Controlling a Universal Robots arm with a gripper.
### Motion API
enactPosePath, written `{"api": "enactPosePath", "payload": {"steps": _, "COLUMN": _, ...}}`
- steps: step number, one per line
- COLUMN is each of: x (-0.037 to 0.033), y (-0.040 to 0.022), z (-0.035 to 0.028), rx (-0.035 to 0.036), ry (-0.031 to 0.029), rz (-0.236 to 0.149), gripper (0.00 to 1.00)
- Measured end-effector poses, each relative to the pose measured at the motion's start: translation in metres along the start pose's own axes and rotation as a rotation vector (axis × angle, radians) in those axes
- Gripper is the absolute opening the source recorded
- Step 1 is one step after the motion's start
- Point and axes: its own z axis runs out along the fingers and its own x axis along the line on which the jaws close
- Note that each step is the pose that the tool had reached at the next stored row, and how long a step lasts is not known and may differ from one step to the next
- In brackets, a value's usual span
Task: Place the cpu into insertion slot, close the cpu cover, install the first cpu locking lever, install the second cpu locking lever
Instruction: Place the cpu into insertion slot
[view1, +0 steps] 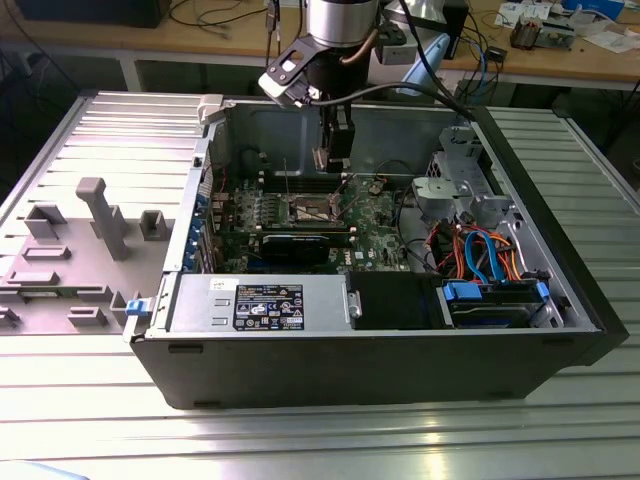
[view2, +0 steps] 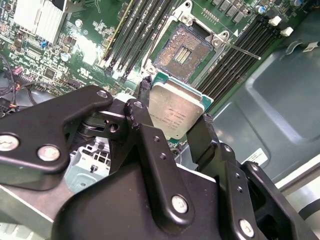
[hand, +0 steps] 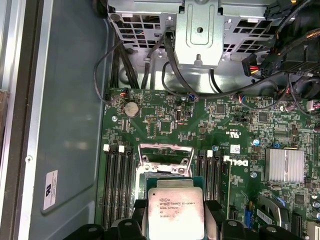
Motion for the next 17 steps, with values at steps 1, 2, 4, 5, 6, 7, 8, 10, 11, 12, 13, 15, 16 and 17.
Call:
{"api": "enactPosePath", "payload": {"steps": 1, "x": 0.0, "y": 0.0, "z": 0.0001, "rx": 0.0, "ry": 0.0001, "rz": 0.0, "gripper": 0.55}}
{"api": "enactPosePath", "payload": {"steps": 2, "x": 0.0, "y": 0.0, "z": 0.0003, "rx": 0.0, "ry": 0.0, "rz": 0.0, "gripper": 0.55}}
{"api": "enactPosePath", "payload": {"steps": 4, "x": 0.0, "y": 0.0, "z": 0.0008, "rx": 0.0, "ry": 0.0001, "rz": 0.0, "gripper": 0.55}}
{"api": "enactPosePath", "payload": {"steps": 5, "x": 0.0, "y": 0.0, "z": 0.001, "rx": 0.0, "ry": 0.0, "rz": 0.0, "gripper": 0.55}}
{"api": "enactPosePath", "payload": {"steps": 6, "x": 0.0, "y": 0.0, "z": 0.0012, "rx": 0.0, "ry": 0.0, "rz": 0.0, "gripper": 0.55}}
{"api": "enactPosePath", "payload": {"steps": 7, "x": 0.0, "y": 0.0, "z": 0.0013, "rx": 0.0, "ry": 0.0, "rz": 0.0, "gripper": 0.55}}
{"api": "enactPosePath", "payload": {"steps": 8, "x": 0.0, "y": 0.0, "z": 0.0014, "rx": 0.0, "ry": 0.0, "rz": 0.0, "gripper": 0.55}}
{"api": "enactPosePath", "payload": {"steps": 10, "x": 0.0, "y": -0.0001, "z": 0.0019, "rx": 0.0, "ry": 0.0, "rz": 0.0, "gripper": 0.55}}
{"api": "enactPosePath", "payload": {"steps": 11, "x": 0.0, "y": -0.0001, "z": 0.0021, "rx": 0.0, "ry": 0.0, "rz": 0.0, "gripper": 0.55}}
{"api": "enactPosePath", "payload": {"steps": 12, "x": 0.0, "y": -0.0001, "z": 0.0022, "rx": 0.0, "ry": 0.0, "rz": 0.0, "gripper": 0.55}}
{"api": "enactPosePath", "payload": {"steps": 13, "x": 0.0, "y": -0.0001, "z": 0.0023, "rx": 0.0, "ry": 0.0, "rz": 0.0, "gripper": 0.55}}
{"api": "enactPosePath", "payload": {"steps": 15, "x": 0.0, "y": -0.0001, "z": 0.0027, "rx": 0.0, "ry": 0.0, "rz": 0.0, "gripper": 0.55}}
{"api": "enactPosePath", "payload": {"steps": 16, "x": 0.0, "y": -0.0001, "z": 0.0028, "rx": 0.0, "ry": 0.0, "rz": 0.0, "gripper": 0.55}}
{"api": "enactPosePath", "payload": {"steps": 17, "x": 0.0, "y": -0.0001, "z": 0.003, "rx": 0.0, "ry": 0.0, "rz": 0.0, "gripper": 0.55}}
